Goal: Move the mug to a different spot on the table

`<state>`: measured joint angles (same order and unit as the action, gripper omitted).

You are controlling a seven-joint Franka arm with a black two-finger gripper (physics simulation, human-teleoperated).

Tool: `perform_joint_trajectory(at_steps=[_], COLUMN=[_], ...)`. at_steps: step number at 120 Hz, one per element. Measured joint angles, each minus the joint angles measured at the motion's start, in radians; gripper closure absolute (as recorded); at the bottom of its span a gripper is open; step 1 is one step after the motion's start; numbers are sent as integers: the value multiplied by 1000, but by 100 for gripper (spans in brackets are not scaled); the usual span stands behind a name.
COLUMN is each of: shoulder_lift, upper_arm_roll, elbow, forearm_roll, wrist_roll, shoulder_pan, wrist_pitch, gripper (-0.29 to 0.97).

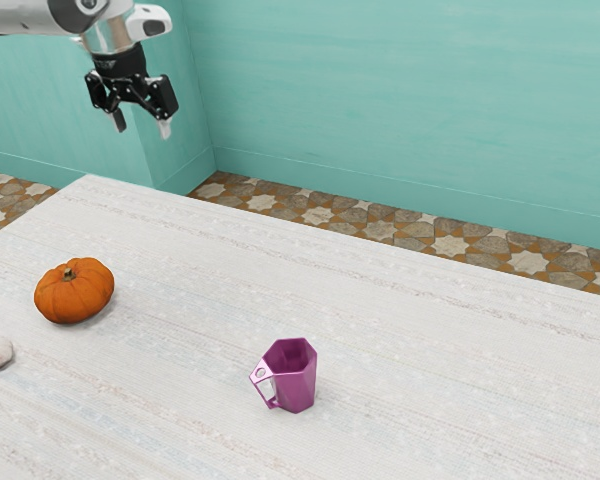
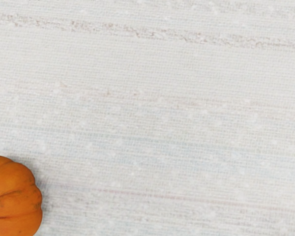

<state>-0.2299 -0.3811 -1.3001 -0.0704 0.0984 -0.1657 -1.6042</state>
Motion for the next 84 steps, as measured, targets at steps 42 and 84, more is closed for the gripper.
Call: perform_joint_trajectory(at_steps=[42,84], shoulder_lift=[-7,209], upper_arm_roll=[17,73], elbow=[17,-412], forearm_roll=[10,122], wrist_roll=[5,63], shoulder_pan=[-78,-208], wrist_pitch=[-9,-140], gripper=[2,2])
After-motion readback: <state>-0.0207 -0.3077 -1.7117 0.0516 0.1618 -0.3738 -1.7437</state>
